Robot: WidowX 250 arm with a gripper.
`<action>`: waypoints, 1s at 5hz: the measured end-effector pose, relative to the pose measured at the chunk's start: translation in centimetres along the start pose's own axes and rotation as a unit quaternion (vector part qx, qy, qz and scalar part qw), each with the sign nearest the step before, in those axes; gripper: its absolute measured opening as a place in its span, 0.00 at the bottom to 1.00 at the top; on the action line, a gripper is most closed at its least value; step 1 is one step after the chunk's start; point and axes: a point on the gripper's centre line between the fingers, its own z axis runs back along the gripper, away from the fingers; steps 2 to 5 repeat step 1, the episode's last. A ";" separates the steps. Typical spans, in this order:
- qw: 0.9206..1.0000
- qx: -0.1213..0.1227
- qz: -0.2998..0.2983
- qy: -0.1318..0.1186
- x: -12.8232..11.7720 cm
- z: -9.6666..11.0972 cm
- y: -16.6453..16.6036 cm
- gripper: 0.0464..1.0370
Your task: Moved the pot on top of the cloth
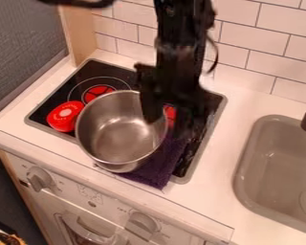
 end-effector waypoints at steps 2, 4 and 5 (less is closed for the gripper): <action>0.999 0.002 0.049 -0.017 0.9 2.3 0.9 0.98; 0.999 0.002 0.049 -0.017 0.9 2.3 0.9 0.98; 0.999 0.002 0.049 -0.017 0.9 2.3 0.9 0.98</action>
